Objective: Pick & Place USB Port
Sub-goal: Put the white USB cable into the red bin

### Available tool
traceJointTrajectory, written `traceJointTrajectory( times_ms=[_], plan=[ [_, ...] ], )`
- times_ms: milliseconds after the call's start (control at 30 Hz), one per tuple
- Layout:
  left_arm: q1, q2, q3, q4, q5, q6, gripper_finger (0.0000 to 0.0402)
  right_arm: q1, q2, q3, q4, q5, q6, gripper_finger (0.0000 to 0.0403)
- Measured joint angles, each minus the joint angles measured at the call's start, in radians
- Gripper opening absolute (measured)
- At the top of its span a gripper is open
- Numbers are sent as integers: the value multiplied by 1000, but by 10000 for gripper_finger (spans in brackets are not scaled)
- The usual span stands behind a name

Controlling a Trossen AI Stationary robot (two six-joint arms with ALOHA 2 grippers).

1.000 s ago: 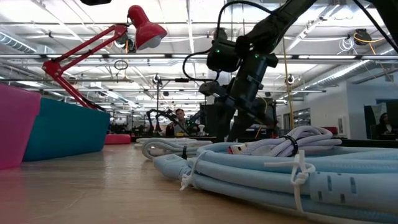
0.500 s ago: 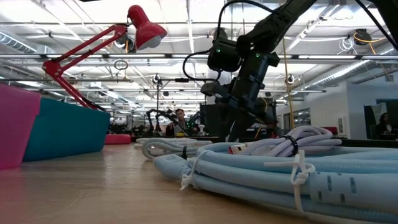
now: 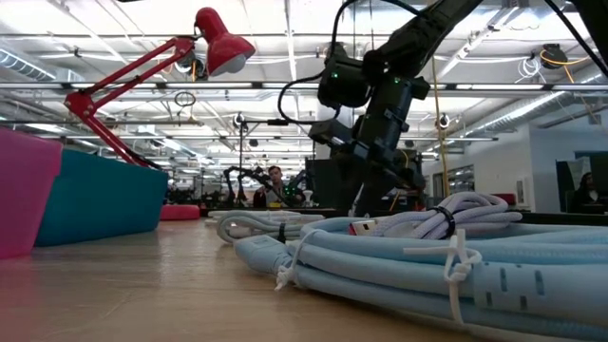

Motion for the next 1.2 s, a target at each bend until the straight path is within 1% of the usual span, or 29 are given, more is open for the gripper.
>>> traceJointTrajectory(
  times_ms=[167, 300, 367, 567, 667, 733, 867, 1000, 1100, 1200],
  plan=[
    [-1, 0, 0, -2, 0, 4, 184, -1, -14, 0, -160, 1, -58, 102],
    [-1, 0, 0, -5, 0, 16, 184, -3, -26, 1, -204, 7, -87, 102],
    [-1, 0, 0, -12, 0, 16, 184, -2, -46, -1, -203, 27, -89, 102],
    [2, 0, 0, -41, -4, 21, 184, -14, -179, 0, -200, 107, -68, 102],
    [2, 1, 0, -44, -18, 30, 184, -34, -232, 0, -250, 142, -61, 102],
    [2, 1, 0, -46, -31, 35, 184, -48, -252, 1, -310, 147, -68, 102],
    [5, 1, 0, -45, -37, 46, 184, -61, -248, -1, -437, 141, -123, 102],
    [9, 1, 0, -45, -37, 54, 184, -45, -205, 0, -431, 109, -172, 104],
    [9, 1, 0, -45, -37, 53, 184, -23, -175, 0, -423, 87, -192, 114],
    [9, 1, 0, -44, -35, 49, 184, -5, -147, 0, -418, 112, -201, 127]
  ],
)
